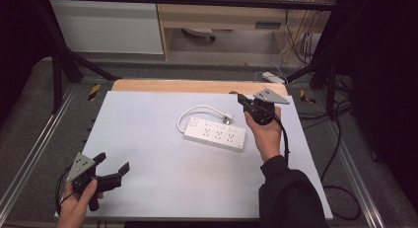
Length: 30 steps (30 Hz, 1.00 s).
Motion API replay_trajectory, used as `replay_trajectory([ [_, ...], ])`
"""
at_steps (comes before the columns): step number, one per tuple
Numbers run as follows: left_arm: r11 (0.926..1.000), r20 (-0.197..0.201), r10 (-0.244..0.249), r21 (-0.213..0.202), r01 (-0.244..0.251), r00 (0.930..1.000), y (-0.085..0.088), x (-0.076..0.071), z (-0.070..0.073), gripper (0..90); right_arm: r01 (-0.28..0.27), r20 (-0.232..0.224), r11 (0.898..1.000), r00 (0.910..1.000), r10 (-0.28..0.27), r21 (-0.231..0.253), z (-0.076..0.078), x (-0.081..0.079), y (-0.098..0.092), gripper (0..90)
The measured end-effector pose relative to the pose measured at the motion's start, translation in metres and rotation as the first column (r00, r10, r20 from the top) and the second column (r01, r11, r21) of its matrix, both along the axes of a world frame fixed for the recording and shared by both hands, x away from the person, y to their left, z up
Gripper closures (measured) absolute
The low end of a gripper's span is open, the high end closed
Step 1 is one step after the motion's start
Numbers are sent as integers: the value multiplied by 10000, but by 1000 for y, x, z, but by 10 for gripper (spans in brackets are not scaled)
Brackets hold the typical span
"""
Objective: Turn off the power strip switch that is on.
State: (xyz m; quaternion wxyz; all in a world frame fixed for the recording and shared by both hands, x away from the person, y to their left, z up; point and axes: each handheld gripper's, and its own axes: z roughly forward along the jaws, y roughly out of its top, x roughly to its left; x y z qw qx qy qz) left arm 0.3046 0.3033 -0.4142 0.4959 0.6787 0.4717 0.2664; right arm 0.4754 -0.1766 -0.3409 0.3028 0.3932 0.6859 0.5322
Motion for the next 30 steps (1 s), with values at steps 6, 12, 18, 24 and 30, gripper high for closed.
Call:
replay_trajectory([
  [6,10000,-9,-52,11,52,10000,0,0,0,49,19,-176,10000,9998,-19,14,-3,11,4,900],
  [12,9999,-74,-112,24,113,9999,-1,0,-1,49,-58,-421,10000,9991,58,-3,-10,19,10,900],
  [18,9999,-42,-131,22,131,9999,-1,0,0,50,-130,-680,9998,9976,120,-154,-21,25,19,900],
  [24,9999,-58,-148,-2,148,9999,-1,0,-1,50,-26,-843,9999,9964,12,-168,-29,32,21,900],
  [30,9998,-42,-182,20,182,9998,-2,0,-1,50,38,-1010,9997,9949,-61,-224,-36,37,22,900],
])
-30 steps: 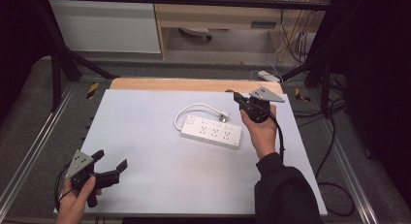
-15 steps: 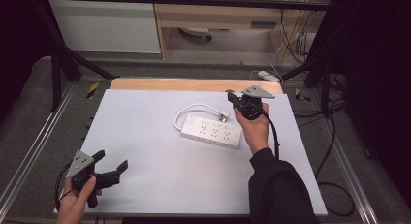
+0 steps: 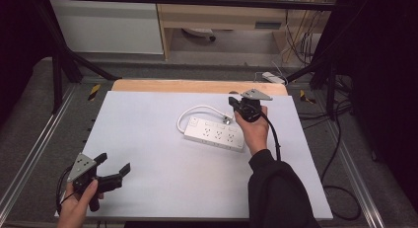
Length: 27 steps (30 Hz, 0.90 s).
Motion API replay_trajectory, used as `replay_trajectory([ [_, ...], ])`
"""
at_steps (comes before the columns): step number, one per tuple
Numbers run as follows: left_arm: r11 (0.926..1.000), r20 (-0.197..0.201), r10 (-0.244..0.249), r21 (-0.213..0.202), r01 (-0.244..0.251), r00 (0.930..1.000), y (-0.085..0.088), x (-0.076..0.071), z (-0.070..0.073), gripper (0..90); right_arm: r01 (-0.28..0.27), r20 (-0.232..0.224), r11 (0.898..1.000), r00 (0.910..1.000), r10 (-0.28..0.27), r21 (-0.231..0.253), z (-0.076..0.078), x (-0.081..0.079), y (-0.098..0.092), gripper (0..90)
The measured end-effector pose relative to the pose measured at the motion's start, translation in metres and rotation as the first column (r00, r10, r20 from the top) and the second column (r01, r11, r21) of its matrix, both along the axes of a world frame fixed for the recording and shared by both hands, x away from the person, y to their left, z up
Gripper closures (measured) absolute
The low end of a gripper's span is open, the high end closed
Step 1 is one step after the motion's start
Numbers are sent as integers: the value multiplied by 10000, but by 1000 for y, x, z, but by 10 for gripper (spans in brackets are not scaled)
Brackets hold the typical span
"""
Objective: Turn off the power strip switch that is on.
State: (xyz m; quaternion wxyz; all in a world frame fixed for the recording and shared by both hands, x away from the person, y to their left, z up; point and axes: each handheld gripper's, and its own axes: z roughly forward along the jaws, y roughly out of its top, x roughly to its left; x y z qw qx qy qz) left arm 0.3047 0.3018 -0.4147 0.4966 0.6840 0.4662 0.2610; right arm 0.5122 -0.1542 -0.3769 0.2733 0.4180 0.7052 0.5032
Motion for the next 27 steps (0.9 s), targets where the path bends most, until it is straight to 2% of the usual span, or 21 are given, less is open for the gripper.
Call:
replay_trajectory([
  [10,10000,-30,-25,-20,25,10000,0,0,0,50,-75,-300,9998,9995,69,-208,-13,6,8,900],
  [27,9999,-81,-140,71,141,9999,-1,0,0,51,-267,-715,9980,9972,226,-575,-26,8,20,900],
])
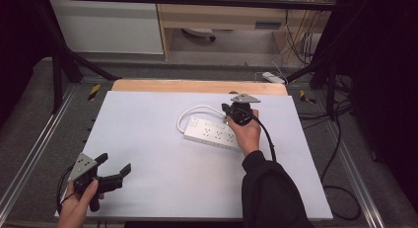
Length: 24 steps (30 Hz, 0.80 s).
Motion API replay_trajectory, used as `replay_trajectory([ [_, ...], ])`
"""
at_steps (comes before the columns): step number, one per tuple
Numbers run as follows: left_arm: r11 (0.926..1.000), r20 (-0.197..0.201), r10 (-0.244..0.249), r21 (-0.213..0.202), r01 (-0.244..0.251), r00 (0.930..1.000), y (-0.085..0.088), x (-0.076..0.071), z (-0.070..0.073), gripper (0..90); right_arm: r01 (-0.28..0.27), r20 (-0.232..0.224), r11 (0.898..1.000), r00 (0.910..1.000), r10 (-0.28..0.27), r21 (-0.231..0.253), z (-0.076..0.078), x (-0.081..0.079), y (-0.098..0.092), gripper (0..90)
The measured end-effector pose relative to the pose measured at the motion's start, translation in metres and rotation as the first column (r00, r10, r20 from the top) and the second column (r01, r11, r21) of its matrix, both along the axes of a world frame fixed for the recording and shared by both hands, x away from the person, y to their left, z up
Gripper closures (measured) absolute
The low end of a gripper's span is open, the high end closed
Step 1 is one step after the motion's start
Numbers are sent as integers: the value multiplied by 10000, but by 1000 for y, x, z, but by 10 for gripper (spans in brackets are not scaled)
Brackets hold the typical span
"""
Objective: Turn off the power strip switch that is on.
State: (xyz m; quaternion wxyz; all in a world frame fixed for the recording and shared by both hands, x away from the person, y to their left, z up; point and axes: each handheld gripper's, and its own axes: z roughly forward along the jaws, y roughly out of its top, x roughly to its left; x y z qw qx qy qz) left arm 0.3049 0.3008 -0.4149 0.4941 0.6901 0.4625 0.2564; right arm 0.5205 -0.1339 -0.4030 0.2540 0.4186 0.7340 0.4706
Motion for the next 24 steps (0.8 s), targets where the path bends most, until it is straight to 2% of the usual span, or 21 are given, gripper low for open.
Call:
replay_trajectory([
  [12,10000,18,-65,39,65,10000,-1,0,0,54,-142,-278,9996,9995,136,-230,-10,-1,6,900],
  [24,10000,30,-70,49,70,10000,-1,0,0,54,-124,-695,9988,9975,91,-467,-23,-7,1,900],
])
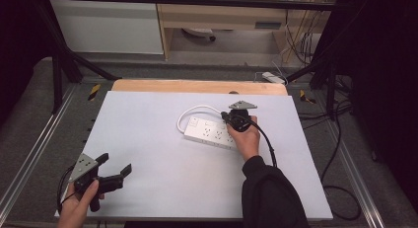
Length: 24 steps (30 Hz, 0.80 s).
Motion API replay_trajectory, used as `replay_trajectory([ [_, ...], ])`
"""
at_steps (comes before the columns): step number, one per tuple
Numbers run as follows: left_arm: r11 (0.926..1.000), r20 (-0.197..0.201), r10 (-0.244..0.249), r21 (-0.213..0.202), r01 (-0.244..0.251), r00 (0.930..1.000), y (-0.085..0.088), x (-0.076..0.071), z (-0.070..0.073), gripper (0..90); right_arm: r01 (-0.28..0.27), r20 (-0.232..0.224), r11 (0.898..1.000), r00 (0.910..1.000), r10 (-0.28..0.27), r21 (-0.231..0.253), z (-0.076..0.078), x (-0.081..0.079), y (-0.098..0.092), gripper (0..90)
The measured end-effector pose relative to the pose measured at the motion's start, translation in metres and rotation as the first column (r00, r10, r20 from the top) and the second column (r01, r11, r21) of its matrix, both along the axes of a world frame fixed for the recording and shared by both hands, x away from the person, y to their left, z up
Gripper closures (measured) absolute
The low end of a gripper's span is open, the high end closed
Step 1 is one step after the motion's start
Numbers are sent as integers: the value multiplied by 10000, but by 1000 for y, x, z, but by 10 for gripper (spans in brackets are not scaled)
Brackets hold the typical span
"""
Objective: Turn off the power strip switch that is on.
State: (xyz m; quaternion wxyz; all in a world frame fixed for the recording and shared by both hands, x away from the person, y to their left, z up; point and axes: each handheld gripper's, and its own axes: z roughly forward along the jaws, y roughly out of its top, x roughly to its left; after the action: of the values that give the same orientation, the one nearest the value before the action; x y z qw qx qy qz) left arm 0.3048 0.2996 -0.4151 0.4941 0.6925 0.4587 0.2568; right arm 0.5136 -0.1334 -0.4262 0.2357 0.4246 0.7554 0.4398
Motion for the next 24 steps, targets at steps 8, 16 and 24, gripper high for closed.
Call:
replay_trajectory([
  [8,10000,-3,-14,-6,14,10000,0,0,0,54,-48,-132,9998,9999,45,-198,-5,-3,-2,900],
  [16,10000,-2,-25,11,25,10000,0,0,0,55,-138,-305,9996,9994,131,-233,-8,-7,-5,900],
  [24,10000,-19,-44,44,44,10000,-1,0,0,55,-270,-392,9990,9989,255,-362,-8,-10,-4,900],
])
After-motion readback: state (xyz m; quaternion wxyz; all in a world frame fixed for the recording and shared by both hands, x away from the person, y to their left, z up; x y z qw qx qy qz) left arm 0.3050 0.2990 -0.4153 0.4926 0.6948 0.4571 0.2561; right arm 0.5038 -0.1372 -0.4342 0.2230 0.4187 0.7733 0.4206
